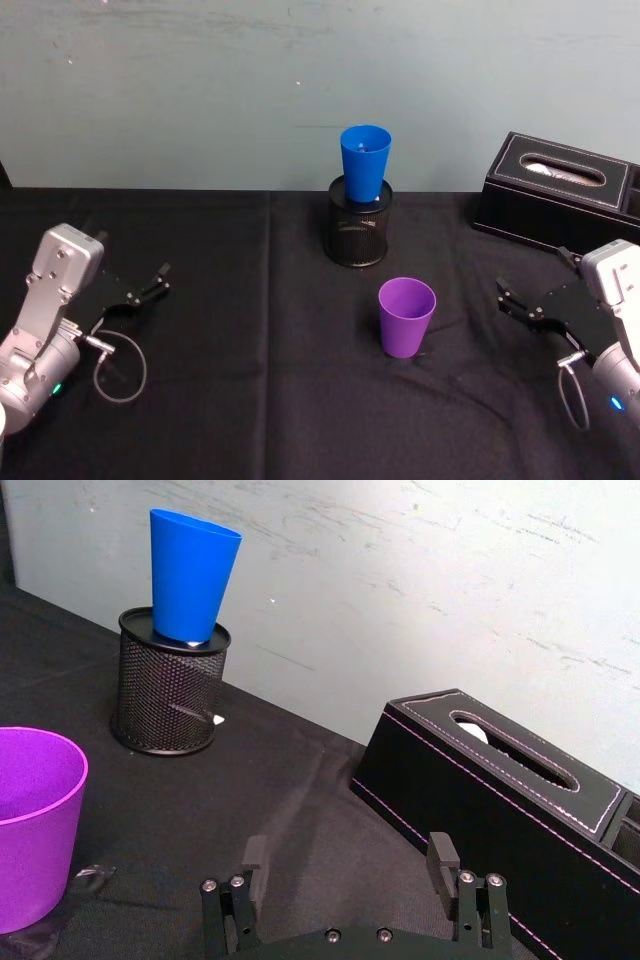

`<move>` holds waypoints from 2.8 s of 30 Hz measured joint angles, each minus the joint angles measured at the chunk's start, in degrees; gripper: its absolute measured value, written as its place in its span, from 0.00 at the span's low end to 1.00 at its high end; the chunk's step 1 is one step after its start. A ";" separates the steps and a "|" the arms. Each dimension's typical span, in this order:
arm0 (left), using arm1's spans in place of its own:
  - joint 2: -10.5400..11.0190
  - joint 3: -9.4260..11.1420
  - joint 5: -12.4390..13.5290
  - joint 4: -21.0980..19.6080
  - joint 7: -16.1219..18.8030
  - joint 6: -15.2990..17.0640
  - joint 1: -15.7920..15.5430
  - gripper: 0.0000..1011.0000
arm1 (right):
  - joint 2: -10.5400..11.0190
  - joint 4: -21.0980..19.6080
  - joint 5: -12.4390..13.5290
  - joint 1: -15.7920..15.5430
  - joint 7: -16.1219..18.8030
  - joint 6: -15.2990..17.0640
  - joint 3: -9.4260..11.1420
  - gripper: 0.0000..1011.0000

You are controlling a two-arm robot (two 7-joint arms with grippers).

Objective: Pick up one cup with a gripper and tap it against the other cup.

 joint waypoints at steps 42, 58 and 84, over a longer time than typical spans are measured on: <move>0.00 0.00 0.00 0.00 0.00 0.00 0.00 1.00 | 0.00 0.00 0.00 0.00 0.00 0.00 0.00 0.99; 0.00 0.00 0.00 0.00 0.00 0.00 0.00 1.00 | 0.00 0.00 0.00 0.00 0.00 0.00 0.00 0.99; 0.00 0.00 0.00 0.00 0.00 0.00 0.00 1.00 | 0.00 0.00 0.00 0.00 0.00 0.00 0.00 0.99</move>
